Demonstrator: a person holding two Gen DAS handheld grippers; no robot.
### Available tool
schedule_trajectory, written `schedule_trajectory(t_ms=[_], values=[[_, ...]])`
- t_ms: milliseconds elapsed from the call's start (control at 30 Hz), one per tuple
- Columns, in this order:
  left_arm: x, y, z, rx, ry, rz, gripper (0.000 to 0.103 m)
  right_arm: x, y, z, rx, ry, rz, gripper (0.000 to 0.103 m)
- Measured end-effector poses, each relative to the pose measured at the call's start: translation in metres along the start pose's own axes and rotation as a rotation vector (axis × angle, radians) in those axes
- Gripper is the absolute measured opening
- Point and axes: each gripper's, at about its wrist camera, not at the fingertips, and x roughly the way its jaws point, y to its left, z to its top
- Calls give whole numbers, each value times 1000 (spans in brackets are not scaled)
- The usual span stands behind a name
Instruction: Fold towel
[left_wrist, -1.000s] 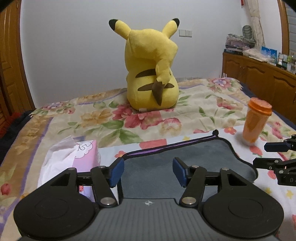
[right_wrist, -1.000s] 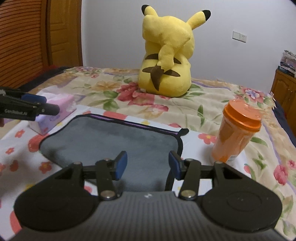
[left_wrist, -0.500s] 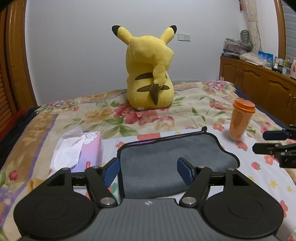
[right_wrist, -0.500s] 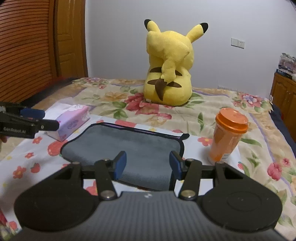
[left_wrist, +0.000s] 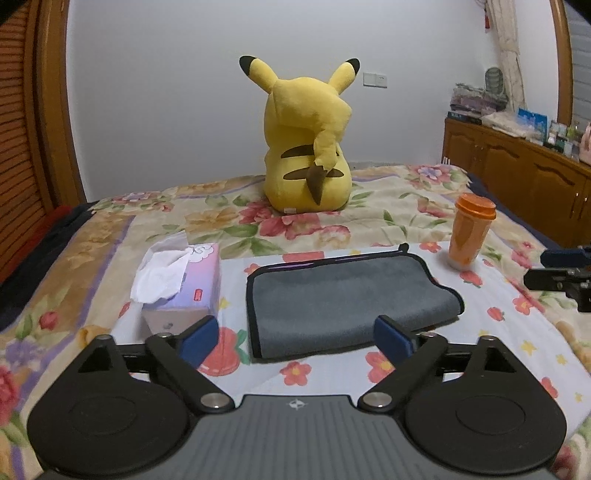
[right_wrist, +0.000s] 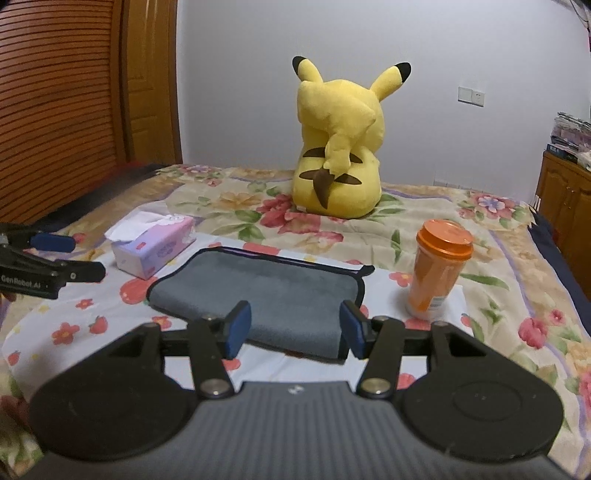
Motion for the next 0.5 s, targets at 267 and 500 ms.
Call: schedule_trajectory(t_ms=[267, 500], values=[[-16, -9, -6, 0, -16, -18, 103, -20, 10, -9, -13, -9, 4, 58], [-24, -19, -18, 32, 9, -12, 103, -34, 16, -15, -2, -15, 9, 63]])
